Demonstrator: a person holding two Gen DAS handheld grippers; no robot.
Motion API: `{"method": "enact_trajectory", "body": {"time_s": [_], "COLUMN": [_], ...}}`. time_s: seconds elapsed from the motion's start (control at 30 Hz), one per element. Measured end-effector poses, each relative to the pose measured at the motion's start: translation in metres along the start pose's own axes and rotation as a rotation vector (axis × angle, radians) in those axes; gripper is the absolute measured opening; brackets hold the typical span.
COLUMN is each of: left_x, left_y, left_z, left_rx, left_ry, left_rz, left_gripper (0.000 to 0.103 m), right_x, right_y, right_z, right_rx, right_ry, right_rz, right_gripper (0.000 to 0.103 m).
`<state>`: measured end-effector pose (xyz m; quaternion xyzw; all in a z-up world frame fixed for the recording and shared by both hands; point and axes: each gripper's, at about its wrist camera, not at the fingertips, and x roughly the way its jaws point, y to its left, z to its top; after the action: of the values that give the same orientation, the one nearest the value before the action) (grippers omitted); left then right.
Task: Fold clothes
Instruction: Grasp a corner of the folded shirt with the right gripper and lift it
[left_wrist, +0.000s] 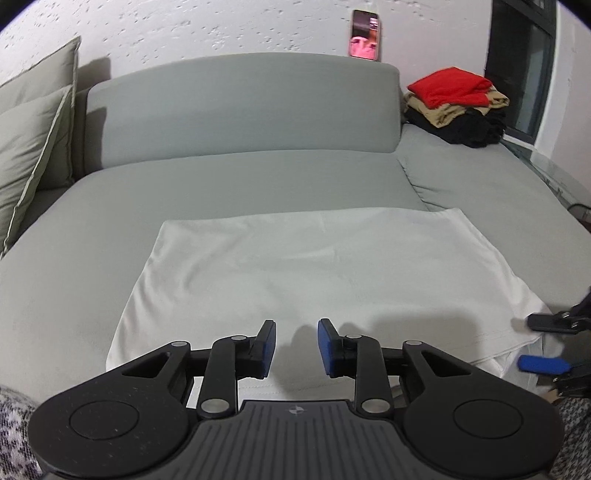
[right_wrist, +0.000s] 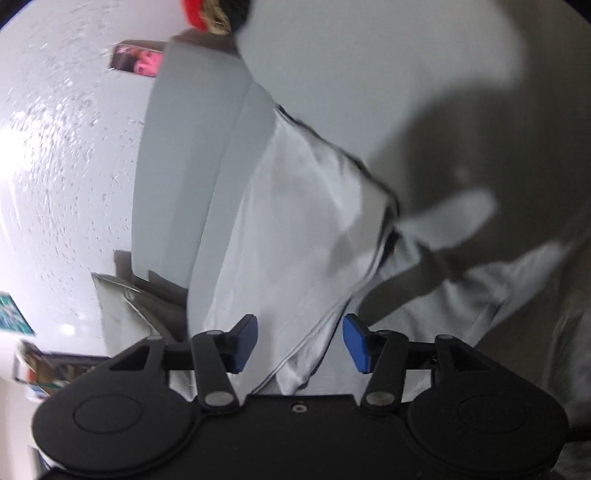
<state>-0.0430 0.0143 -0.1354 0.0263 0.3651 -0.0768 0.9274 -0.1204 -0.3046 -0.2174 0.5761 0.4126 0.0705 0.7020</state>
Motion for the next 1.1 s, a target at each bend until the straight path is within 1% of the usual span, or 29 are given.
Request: {"method": "enact_trajectory", "body": {"time_s": [0.07, 0.13, 0.27, 0.37, 0.47, 0.53, 0.57, 0.63, 0.7, 0.77, 0.8, 0.87, 0.9, 0.93, 0.97, 1.03, 1.1], "left_x": [0.002, 0.004, 0.007, 0.008, 0.007, 0.007, 0.006, 0.006, 0.002, 0.003, 0.009, 0.025, 0.034, 0.037, 0.037, 0.036, 0.034], "left_y": [0.001, 0.003, 0.010, 0.018, 0.033, 0.043, 0.047, 0.057, 0.073, 0.086, 0.090, 0.092, 0.091, 0.087, 0.083, 0.078, 0.081], "left_z": [0.001, 0.002, 0.003, 0.003, 0.006, 0.008, 0.009, 0.011, 0.014, 0.016, 0.016, 0.012, 0.008, 0.006, 0.006, 0.007, 0.010], "left_rx": [-0.007, -0.022, -0.067, -0.099, -0.151, -0.187, -0.204, -0.239, -0.277, -0.291, -0.275, -0.222, -0.190, -0.150, -0.105, -0.039, -0.021], "left_ry": [0.003, 0.009, 0.028, 0.035, 0.038, 0.041, 0.042, 0.044, 0.037, 0.066, 0.108, 0.229, 0.288, 0.307, 0.304, 0.310, 0.313], "left_rz": [0.001, 0.000, 0.002, 0.015, 0.030, 0.040, 0.045, 0.055, 0.071, 0.097, 0.124, 0.188, 0.218, 0.233, 0.239, 0.235, 0.206], "left_gripper": [0.027, 0.027, 0.027, 0.027, 0.027, 0.027, 0.027, 0.027, 0.026, 0.026, 0.026, 0.019, 0.019, 0.020, 0.020, 0.020, 0.020], "right_x": [0.004, 0.002, 0.002, 0.000, -0.005, 0.001, 0.006, 0.007, 0.005, 0.009, 0.012, 0.016, 0.017, 0.017, 0.018, 0.019, 0.019], "right_y": [-0.009, -0.013, -0.014, -0.016, -0.021, -0.022, -0.022, -0.023, -0.029, -0.029, -0.027, -0.024, -0.022, -0.020, -0.019, -0.015, 0.001], "right_z": [-0.004, -0.005, -0.003, -0.002, -0.001, 0.005, 0.008, 0.016, 0.020, 0.024, 0.025, 0.025, 0.025, 0.024, 0.024, 0.021, 0.019], "right_rx": [0.052, 0.080, 0.101, 0.105, 0.106, 0.108, 0.105, 0.102, 0.139, 0.131, 0.119, 0.104, 0.101, 0.099, 0.093, 0.076, 0.019], "right_ry": [-0.005, -0.026, -0.107, -0.146, -0.181, -0.209, -0.230, -0.281, -0.315, -0.314, -0.315, -0.329, -0.338, -0.347, -0.348, -0.358, -0.377], "right_rz": [0.002, 0.027, 0.069, 0.059, 0.040, 0.035, 0.035, 0.021, 0.025, 0.023, 0.017, 0.000, -0.019, -0.039, -0.065, -0.096, -0.147], "right_gripper": [0.039, 0.039, 0.038, 0.036, 0.036, 0.036, 0.035, 0.030, 0.030, 0.031, 0.031, 0.029, 0.023, 0.017, 0.005, 0.005, 0.004]}}
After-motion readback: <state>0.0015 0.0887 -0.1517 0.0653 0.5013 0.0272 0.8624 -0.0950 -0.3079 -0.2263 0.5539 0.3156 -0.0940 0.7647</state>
